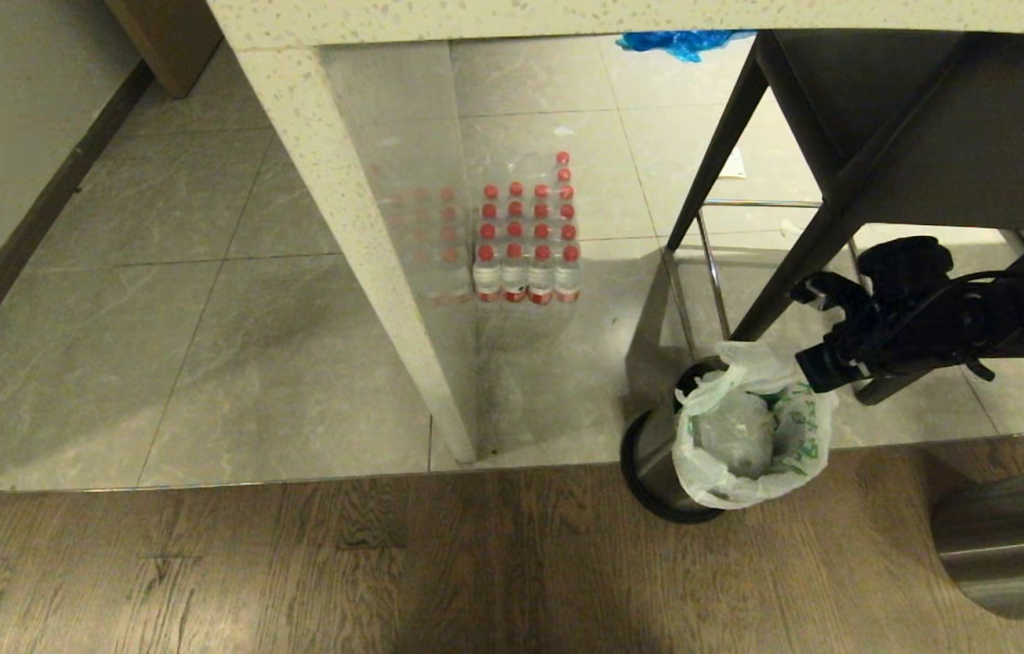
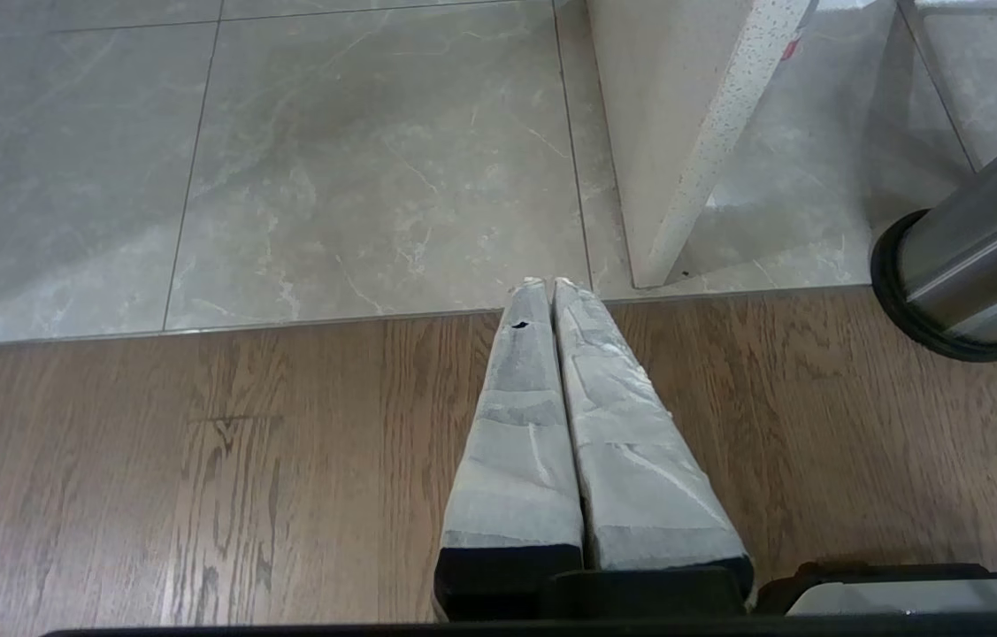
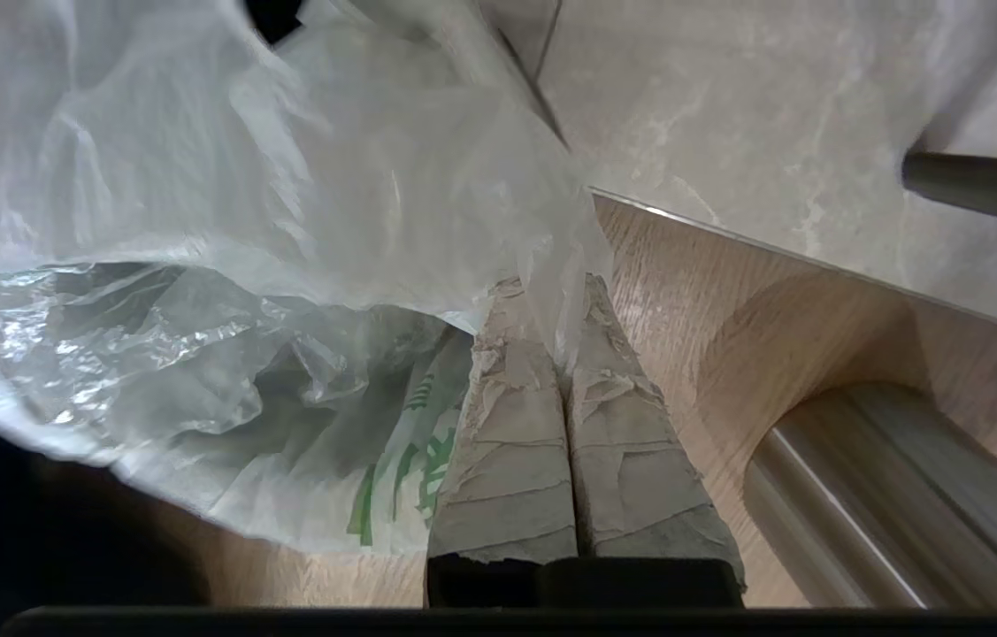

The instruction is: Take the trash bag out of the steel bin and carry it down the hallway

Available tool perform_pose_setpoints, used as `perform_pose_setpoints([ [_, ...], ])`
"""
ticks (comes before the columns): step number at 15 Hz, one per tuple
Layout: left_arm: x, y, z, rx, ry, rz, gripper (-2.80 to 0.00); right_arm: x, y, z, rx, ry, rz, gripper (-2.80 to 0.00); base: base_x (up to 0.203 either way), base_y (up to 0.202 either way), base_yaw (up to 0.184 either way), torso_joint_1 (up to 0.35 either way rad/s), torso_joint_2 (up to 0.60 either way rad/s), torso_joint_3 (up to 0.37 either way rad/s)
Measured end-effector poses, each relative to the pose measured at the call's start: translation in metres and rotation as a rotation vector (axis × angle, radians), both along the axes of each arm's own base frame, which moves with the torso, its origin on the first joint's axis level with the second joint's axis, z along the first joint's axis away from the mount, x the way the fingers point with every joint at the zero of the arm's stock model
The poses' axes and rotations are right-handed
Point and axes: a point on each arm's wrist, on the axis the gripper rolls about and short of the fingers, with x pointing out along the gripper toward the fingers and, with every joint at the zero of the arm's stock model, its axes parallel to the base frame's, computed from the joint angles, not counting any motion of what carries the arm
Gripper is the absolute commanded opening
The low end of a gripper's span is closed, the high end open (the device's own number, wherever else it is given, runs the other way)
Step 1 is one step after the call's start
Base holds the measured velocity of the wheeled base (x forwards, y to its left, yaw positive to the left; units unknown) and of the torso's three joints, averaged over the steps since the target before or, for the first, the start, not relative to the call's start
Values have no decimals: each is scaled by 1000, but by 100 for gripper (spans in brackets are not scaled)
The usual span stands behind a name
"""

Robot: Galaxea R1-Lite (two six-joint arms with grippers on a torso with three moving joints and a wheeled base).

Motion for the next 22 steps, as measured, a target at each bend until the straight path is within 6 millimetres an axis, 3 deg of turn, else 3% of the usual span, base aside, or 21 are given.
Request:
perform_pose_setpoints([
  [6,0,0,0,0,0,0,-280,-36,0,46,25,-46,-146,-280,0,0,0,0,0,0],
  [9,0,0,0,0,0,0,-280,-65,0,77,45,-38,-249,-280,0,0,0,0,0,0],
  [16,0,0,0,0,0,0,-280,-139,6,157,311,-294,-403,-280,0,0,0,0,0,0],
  [19,0,0,0,0,0,0,-280,-187,12,165,413,-327,-386,-280,0,0,0,0,0,0],
  [22,0,0,0,0,0,-1,-280,-248,18,152,460,-331,-342,-280,0,0,0,0,0,0],
])
